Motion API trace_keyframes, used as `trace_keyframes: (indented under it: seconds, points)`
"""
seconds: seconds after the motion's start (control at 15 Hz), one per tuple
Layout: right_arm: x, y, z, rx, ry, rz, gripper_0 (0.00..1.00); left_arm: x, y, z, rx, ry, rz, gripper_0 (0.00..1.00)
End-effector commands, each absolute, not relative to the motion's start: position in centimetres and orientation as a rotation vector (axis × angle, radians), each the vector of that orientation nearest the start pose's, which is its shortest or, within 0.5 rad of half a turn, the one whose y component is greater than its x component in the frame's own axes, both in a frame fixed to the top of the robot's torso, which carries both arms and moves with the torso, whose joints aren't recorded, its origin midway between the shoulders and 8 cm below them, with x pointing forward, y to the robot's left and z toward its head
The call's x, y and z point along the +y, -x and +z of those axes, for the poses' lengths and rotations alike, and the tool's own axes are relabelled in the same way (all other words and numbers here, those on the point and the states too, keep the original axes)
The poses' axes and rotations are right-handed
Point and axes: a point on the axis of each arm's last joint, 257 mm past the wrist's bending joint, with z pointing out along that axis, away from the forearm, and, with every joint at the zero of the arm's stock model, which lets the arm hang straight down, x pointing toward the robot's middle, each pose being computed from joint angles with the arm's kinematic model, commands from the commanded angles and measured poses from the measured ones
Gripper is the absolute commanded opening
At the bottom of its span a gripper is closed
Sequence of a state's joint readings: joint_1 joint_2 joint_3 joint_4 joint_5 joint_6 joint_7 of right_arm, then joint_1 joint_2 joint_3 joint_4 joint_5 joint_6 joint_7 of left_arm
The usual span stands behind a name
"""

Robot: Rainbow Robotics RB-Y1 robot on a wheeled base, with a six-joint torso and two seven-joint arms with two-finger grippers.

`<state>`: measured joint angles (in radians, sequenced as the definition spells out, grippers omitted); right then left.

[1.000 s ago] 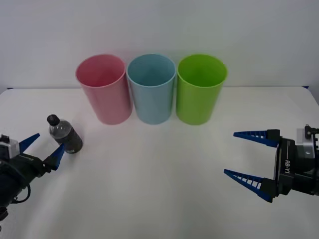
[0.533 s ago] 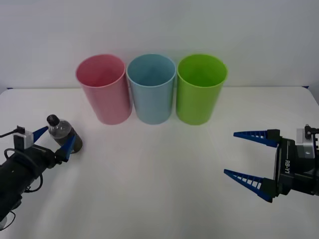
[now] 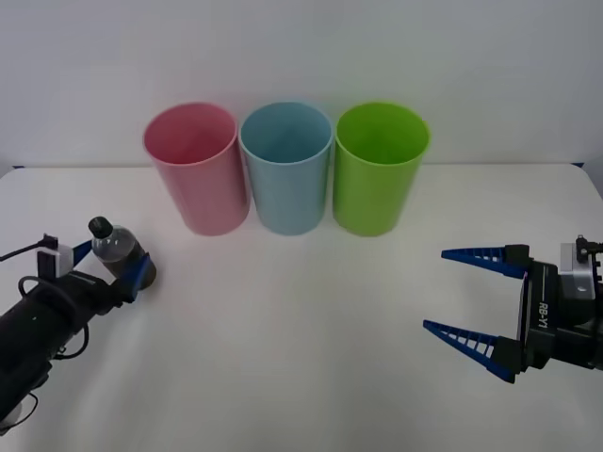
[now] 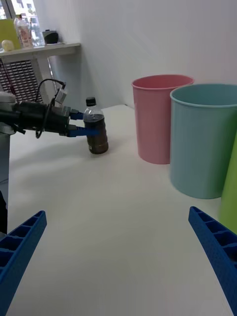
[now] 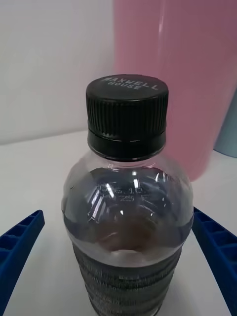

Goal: Grasp the object on the table and drop it into the matching bin: aluminum can to the light blue bin, PET bottle to the pink bin.

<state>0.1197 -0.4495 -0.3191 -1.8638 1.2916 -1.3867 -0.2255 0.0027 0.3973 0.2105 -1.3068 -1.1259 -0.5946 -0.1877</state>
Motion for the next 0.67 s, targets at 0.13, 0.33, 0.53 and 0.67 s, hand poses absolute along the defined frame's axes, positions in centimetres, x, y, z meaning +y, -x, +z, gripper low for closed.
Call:
trace_keyframes:
  seconds: [0.13, 0.33, 0.53, 0.67]
  points:
    - [-18.0, -34.8, -15.5, 1.442, 1.032, 0.765, 1.00, 33.9, -51.5, -26.6, 1.650, -0.290, -0.170, 0.00]
    - [-18.0, -34.8, -15.5, 1.442, 1.032, 0.765, 1.00, 33.6, -52.0, -26.3, 1.643, -0.303, -0.158, 0.00]
    - [-18.0, -34.8, -15.5, 1.442, 1.032, 0.765, 1.00, 32.9, -52.0, -26.3, 1.640, -0.320, -0.171, 0.00]
    - [-18.0, -34.8, -15.5, 1.442, 1.032, 0.765, 1.00, 32.7, -51.5, -26.6, 1.641, -0.313, -0.193, 0.00]
